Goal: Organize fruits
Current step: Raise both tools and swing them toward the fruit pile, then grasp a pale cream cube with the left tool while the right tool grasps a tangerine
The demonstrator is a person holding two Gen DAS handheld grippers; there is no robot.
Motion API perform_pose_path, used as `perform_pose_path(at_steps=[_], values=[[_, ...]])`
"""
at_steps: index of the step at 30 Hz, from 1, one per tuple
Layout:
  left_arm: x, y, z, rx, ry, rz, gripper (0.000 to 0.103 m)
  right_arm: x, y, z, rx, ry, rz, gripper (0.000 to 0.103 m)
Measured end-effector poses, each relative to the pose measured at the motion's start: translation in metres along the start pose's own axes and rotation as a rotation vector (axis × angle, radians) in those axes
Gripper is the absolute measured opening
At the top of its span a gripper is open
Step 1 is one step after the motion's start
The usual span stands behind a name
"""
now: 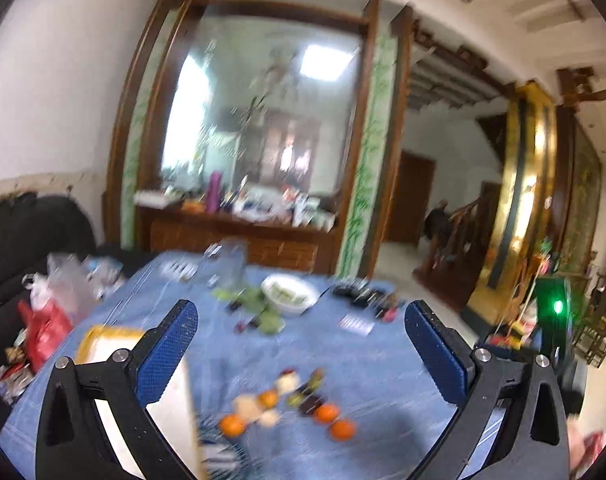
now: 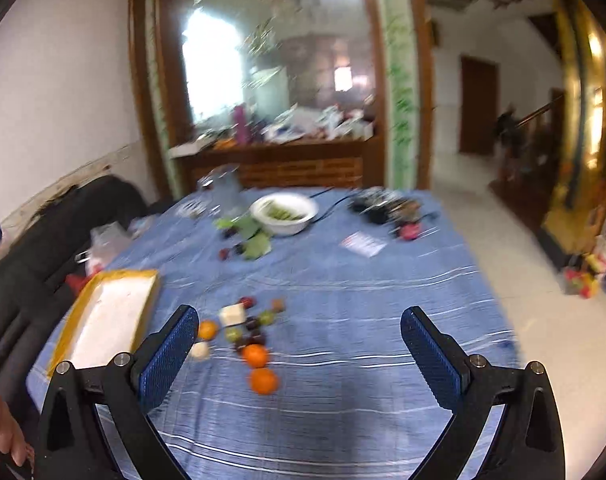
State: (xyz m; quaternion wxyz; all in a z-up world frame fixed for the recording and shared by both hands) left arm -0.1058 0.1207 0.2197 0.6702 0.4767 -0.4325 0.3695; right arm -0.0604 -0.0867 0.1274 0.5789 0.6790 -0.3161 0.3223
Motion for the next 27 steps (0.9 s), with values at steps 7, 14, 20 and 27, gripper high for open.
perform_pose_path(at_steps=[7, 14, 20, 27], values=[[-0.021, -0.024, -0.082, 0.158, 0.046, -0.025, 0.103, -0.023, -0.082, -0.01, 0.119, 0.018, -0.12, 0.098], [-0.078, -0.109, -0.094, 0.102, 0.16, -0.254, 0.102, -0.068, -0.144, -0.021, 0.266, 0.001, -0.327, 0.066], [-0.116, -0.174, -0.069, 0.001, 0.215, -0.465, 0.068, -0.086, -0.155, -0.023, 0.311, 0.059, -0.329, 0.066], [-0.143, -0.238, -0.021, -0.013, 0.176, -0.609, 0.068, -0.1, -0.167, -0.025, 0.324, 0.103, -0.347, 0.066]])
Point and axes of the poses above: each gripper's, at about its wrist camera, not at the fingertips, and y roughly against the way its jaws point, z to its right, x to its top, the point moved 10 cm from there along -y, roughly the way its jaws point, and after that the axes turned 4 degrees about -z, right-handed, at the moved point
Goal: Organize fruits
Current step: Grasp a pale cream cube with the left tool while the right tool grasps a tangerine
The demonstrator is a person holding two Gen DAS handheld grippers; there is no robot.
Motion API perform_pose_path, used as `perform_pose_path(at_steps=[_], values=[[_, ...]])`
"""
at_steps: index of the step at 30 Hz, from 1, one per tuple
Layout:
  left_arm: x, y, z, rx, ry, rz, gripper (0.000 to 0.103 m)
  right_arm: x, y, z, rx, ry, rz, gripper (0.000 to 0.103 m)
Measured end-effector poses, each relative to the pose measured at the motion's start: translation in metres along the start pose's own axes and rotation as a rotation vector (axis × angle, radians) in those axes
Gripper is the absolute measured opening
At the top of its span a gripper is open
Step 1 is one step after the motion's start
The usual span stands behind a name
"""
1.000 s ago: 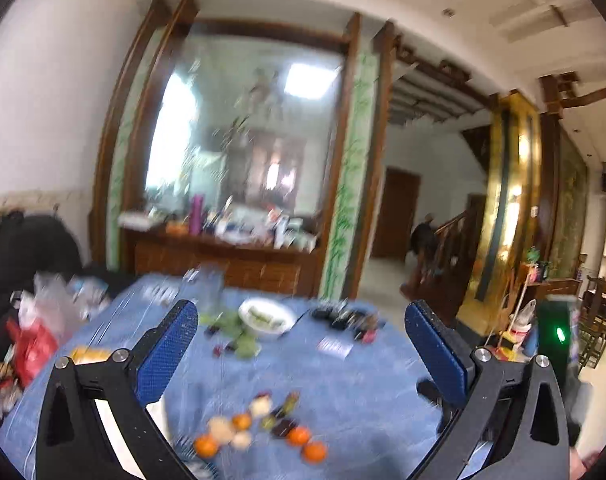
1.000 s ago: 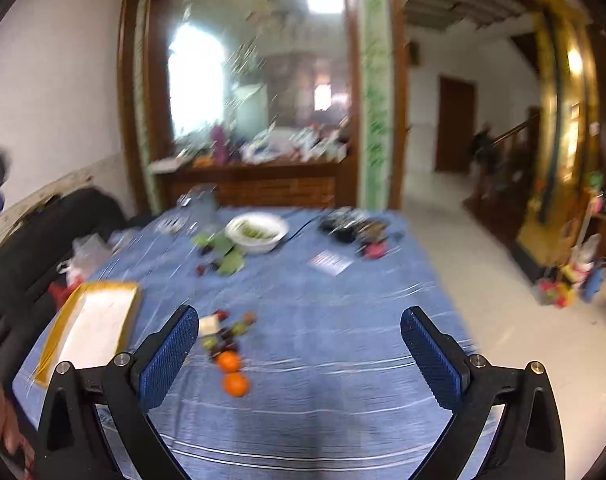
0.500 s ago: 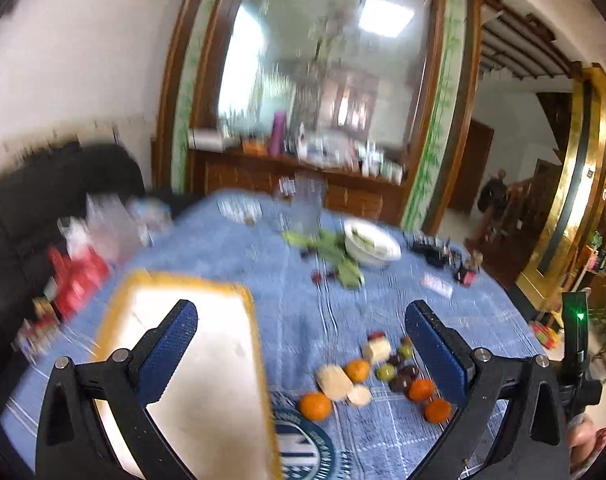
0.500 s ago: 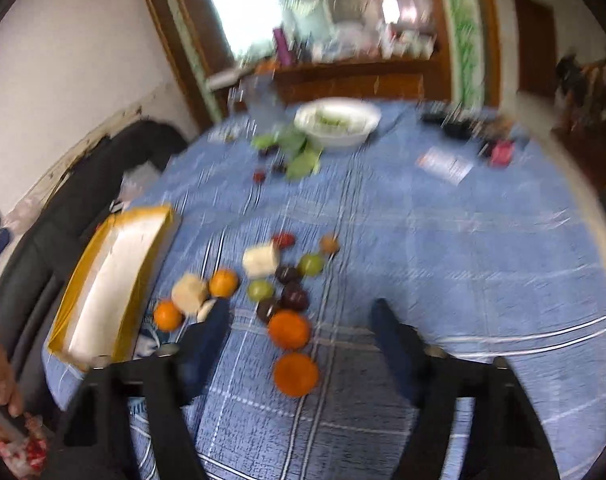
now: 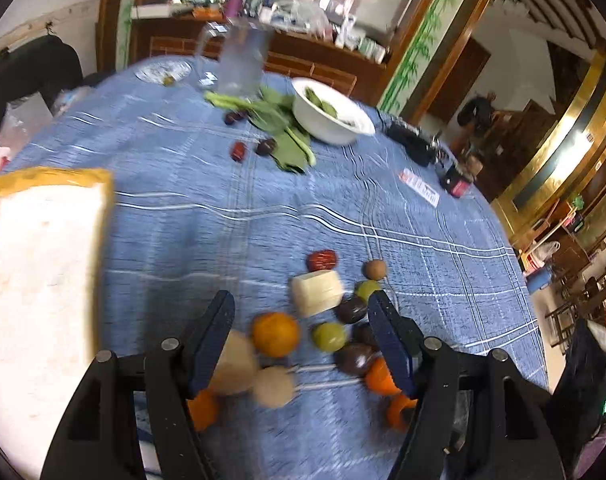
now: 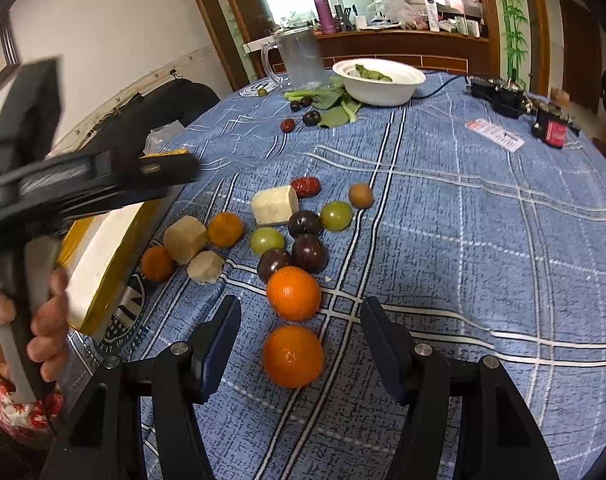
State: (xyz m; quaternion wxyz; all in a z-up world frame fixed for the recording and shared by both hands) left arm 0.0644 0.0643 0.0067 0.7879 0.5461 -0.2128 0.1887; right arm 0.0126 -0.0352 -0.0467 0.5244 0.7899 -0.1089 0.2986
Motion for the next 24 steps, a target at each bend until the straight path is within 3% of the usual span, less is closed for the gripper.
perform_pose_path(at_steps=[9, 10, 12, 13, 18, 20, 24], values=[[0.004, -0.051, 0.012, 0.083, -0.078, -0.04, 0.067, -0.012, -0.014, -0.007, 0.017, 0.027, -0.058, 0.066], [0.003, -0.056, 0.011, 0.096, -0.089, -0.045, 0.064, -0.014, -0.016, -0.007, 0.013, 0.027, -0.065, 0.066], [-0.001, -0.065, 0.008, 0.111, -0.099, -0.071, 0.041, -0.015, -0.019, -0.007, -0.002, 0.034, -0.072, 0.066], [-0.002, -0.069, 0.009, 0.088, -0.099, -0.083, 0.039, -0.014, -0.019, -0.008, -0.007, 0.038, -0.069, 0.066], [-0.003, -0.065, 0.01, 0.111, -0.124, -0.046, 0.037, -0.015, -0.02, -0.01, -0.036, 0.06, -0.067, 0.066], [-0.004, -0.062, 0.011, 0.13, -0.134, -0.028, 0.037, -0.015, -0.02, -0.01, -0.05, 0.066, -0.064, 0.063], [-0.003, -0.058, 0.013, 0.118, -0.139, -0.015, 0.037, -0.014, -0.019, -0.007, -0.066, 0.069, -0.057, 0.045]])
Point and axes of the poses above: each gripper's, at about its wrist camera, not at the fingertips, and y roughly against the way its jaws point, z to its right, x to its top, the point moved 10 cm from there along -y, roughly the way its jaws point, and after that the axes turned 4 degrees about -z, right-handed, at the moved point
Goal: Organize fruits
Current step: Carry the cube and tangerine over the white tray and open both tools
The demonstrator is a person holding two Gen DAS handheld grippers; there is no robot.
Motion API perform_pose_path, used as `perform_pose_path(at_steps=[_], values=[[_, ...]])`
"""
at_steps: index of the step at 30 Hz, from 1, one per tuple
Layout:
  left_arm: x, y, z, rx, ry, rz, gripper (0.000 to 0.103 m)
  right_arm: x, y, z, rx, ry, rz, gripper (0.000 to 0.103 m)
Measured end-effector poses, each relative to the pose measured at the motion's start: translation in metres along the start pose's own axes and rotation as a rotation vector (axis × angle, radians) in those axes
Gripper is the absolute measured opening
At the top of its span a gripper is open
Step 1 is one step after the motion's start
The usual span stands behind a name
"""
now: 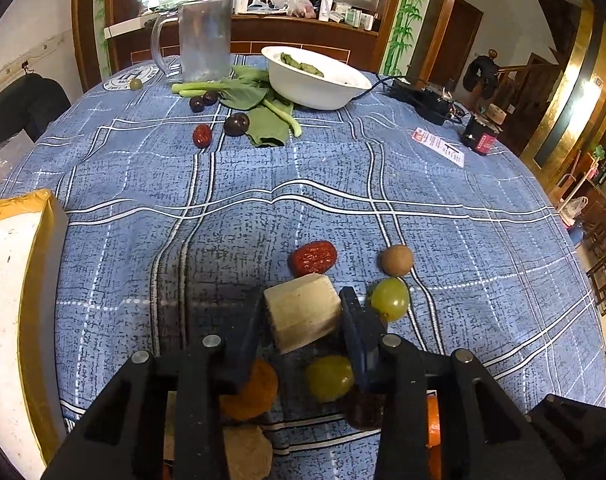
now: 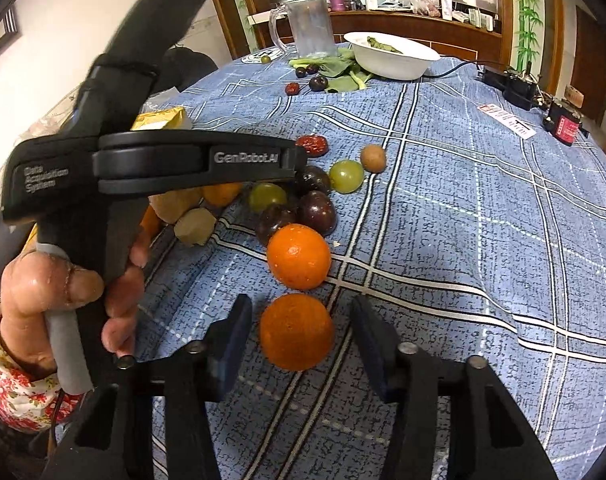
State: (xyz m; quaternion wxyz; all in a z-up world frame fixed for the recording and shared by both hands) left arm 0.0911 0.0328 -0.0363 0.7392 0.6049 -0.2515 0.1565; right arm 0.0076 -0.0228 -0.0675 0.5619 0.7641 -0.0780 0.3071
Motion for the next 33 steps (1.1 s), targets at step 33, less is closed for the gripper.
perform_pose_path(at_steps=[33], values=[[-0.105, 0.17, -0.261, 0.305, 0.498, 0.2, 0.037, 0.051, -0.024, -0.245, 0.32, 0.215, -0.025, 0.038]])
Point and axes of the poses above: each gripper's, at about its wrist camera, not at the fingertips, and y roughly against the way its jaws point, z to its right, x to its top, the point moved 10 cm from there along -y, roughly the way its jaws point, and after that the axes turned 4 degrees about -z, right-handed, at the moved point
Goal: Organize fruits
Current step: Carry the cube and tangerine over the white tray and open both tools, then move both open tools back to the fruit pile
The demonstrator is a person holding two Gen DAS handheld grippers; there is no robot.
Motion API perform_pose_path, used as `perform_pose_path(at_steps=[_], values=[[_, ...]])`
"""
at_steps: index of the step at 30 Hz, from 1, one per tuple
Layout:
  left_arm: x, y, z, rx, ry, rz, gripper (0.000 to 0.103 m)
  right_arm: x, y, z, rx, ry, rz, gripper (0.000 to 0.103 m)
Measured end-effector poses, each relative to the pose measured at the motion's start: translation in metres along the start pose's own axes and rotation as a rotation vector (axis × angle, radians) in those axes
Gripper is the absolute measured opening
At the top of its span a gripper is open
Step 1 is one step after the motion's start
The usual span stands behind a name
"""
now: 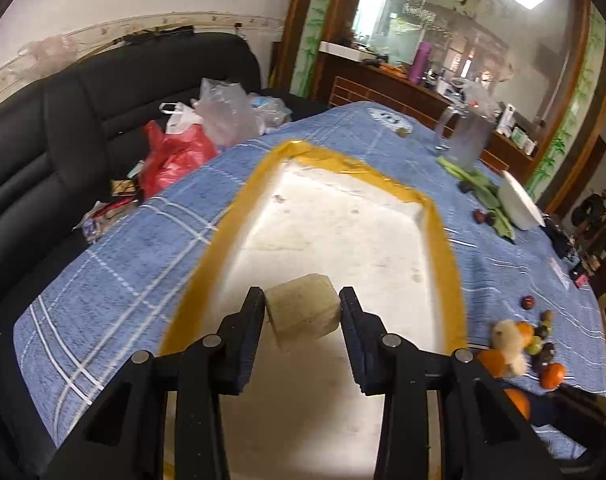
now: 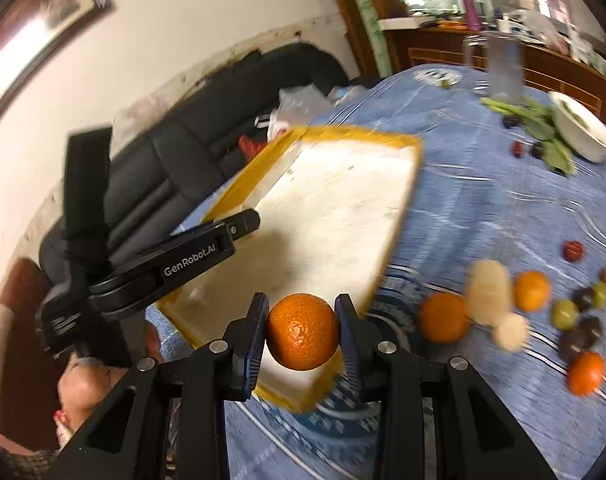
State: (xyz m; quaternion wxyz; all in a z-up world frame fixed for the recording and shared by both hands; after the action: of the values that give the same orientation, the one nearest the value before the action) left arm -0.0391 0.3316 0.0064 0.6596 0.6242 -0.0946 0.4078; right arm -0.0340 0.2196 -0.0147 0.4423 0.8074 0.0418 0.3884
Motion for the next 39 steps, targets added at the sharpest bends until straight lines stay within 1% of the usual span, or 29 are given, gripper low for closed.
perform_pose_path(at_steps=[2, 6, 10, 11, 12, 13, 14, 15, 16, 20, 23, 25, 28, 31, 33, 35, 36, 39], values=[[-0.001, -0.001, -0.007, 0.004, 0.01, -0.002, 0.037, -0.001, -0.02, -0.004, -0.013, 0.01, -0.031, 0.038], [-0.002, -0.004, -0.017, 0.001, 0.016, -0.007, 0.037, -0.005, -0.045, -0.003, -0.026, 0.003, -0.069, 0.038], [-0.002, -0.003, -0.017, -0.004, 0.027, 0.0, 0.038, -0.005, -0.051, -0.003, -0.06, 0.015, -0.064, 0.038], [-0.002, -0.001, -0.016, -0.003, 0.026, 0.007, 0.04, -0.006, -0.051, -0.005, -0.073, 0.024, -0.065, 0.038], [0.0, 0.003, -0.015, 0.001, 0.023, 0.017, 0.048, -0.006, -0.052, -0.005, -0.077, 0.029, -0.068, 0.038], [0.001, 0.005, -0.014, 0.004, 0.024, 0.024, 0.054, -0.006, -0.051, -0.007, -0.076, 0.032, -0.069, 0.041], [0.002, 0.008, -0.013, 0.004, 0.027, 0.033, 0.065, -0.004, -0.05, -0.007, -0.07, 0.032, -0.065, 0.044], [0.005, 0.014, -0.012, 0.003, 0.034, 0.05, 0.068, -0.004, -0.046, -0.008, -0.067, 0.031, -0.056, 0.051], [0.006, 0.018, -0.012, 0.005, 0.037, 0.059, 0.069, -0.003, -0.042, -0.009, -0.065, 0.033, -0.043, 0.054], [0.012, 0.034, -0.012, 0.002, 0.063, 0.09, 0.079, -0.002, -0.017, -0.01, -0.08, 0.065, 0.001, 0.054], [0.014, 0.046, -0.011, 0.003, 0.082, 0.11, 0.081, -0.005, 0.007, 0.0, -0.091, 0.06, 0.031, 0.054], [0.015, 0.051, -0.006, -0.006, 0.083, 0.118, 0.082, -0.006, 0.028, 0.014, -0.107, 0.041, 0.06, 0.056], [0.013, 0.056, 0.007, -0.015, 0.055, 0.123, 0.083, -0.015, 0.068, 0.052, -0.153, -0.014, 0.118, 0.058], [0.008, 0.058, 0.03, -0.034, 0.009, 0.124, 0.083, -0.023, 0.106, 0.1, -0.234, -0.087, 0.173, 0.061], [0.003, 0.057, 0.05, -0.051, -0.028, 0.114, 0.083, -0.03, 0.128, 0.14, -0.292, -0.166, 0.203, 0.061], [-0.004, 0.053, 0.075, -0.077, -0.077, 0.096, 0.083, -0.035, 0.141, 0.176, -0.324, -0.249, 0.219, 0.06], [-0.008, 0.051, 0.087, -0.091, -0.103, 0.084, 0.083, -0.038, 0.143, 0.187, -0.328, -0.274, 0.219, 0.06], [-0.022, 0.044, 0.119, -0.138, -0.168, 0.041, 0.083, -0.048, 0.136, 0.209, -0.304, -0.331, 0.202, 0.06]])
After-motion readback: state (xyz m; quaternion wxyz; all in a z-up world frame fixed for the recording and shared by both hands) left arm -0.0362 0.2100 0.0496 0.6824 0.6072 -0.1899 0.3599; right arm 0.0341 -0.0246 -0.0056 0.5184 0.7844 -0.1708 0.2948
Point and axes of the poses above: each gripper's, at about its wrist camera, not at the fingertips, and y roughly against the way its jaws point, z to its right, x to its top, the point moved 10 cm from there along -y, roughly the way its jaws point, and after that the axes turned 4 degrees about -z, right-handed, at the moved point
